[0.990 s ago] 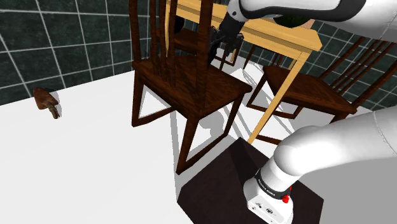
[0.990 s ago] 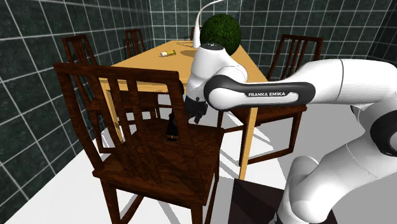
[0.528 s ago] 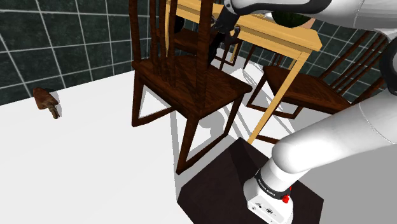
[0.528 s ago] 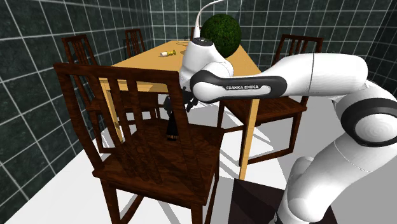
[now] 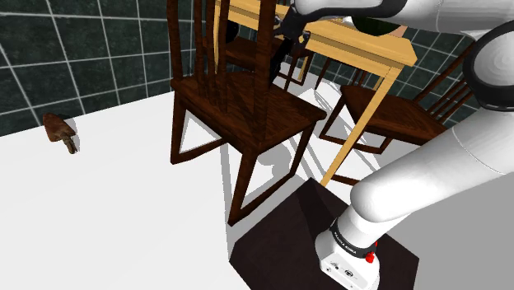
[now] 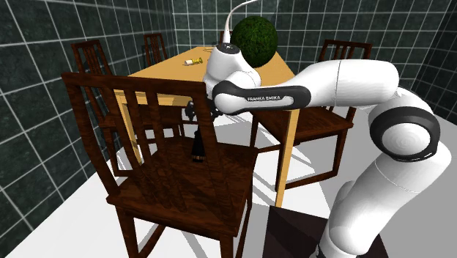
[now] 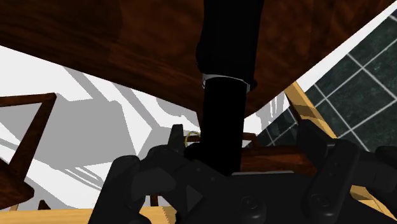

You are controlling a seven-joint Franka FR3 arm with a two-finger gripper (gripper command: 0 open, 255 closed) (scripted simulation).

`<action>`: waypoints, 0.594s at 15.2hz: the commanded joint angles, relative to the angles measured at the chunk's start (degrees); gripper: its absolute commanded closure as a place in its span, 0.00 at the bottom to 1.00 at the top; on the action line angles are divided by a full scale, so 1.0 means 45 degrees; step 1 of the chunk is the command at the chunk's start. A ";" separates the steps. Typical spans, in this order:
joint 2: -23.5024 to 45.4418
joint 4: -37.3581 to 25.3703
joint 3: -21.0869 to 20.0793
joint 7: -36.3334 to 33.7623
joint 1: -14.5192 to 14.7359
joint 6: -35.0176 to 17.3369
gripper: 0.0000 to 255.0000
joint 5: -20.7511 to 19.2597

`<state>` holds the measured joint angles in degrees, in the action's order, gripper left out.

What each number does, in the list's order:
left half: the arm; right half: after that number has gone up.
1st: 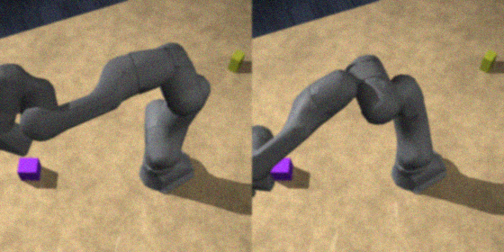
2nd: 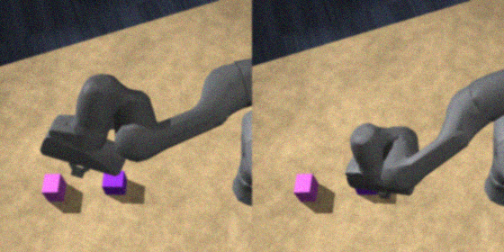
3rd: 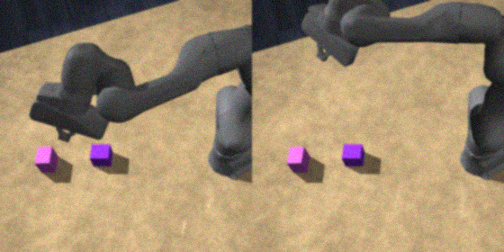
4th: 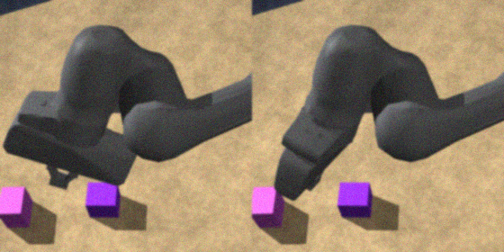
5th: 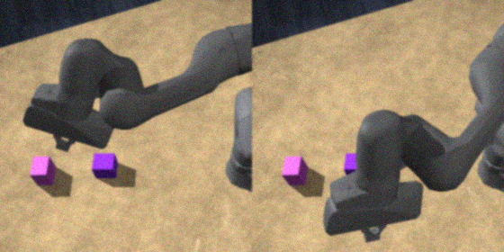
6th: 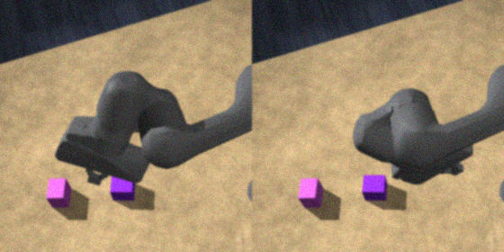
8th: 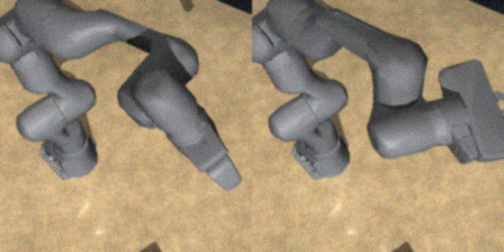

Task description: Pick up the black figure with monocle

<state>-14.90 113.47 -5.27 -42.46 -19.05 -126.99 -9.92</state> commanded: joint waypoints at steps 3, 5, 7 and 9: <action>-0.0009 0.0644 -0.0013 -0.0171 -0.0025 -0.0646 0.00 -0.0093; -0.0012 0.0914 -0.0016 -0.0226 -0.0034 -0.0910 0.00 -0.0128; -0.0019 0.0919 -0.0011 -0.0218 -0.0035 -0.0908 1.00 -0.0125; -0.0025 0.0926 -0.0010 -0.0217 -0.0035 -0.0910 1.00 -0.0124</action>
<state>-15.04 117.58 -5.31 -43.42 -19.20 -131.05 -10.47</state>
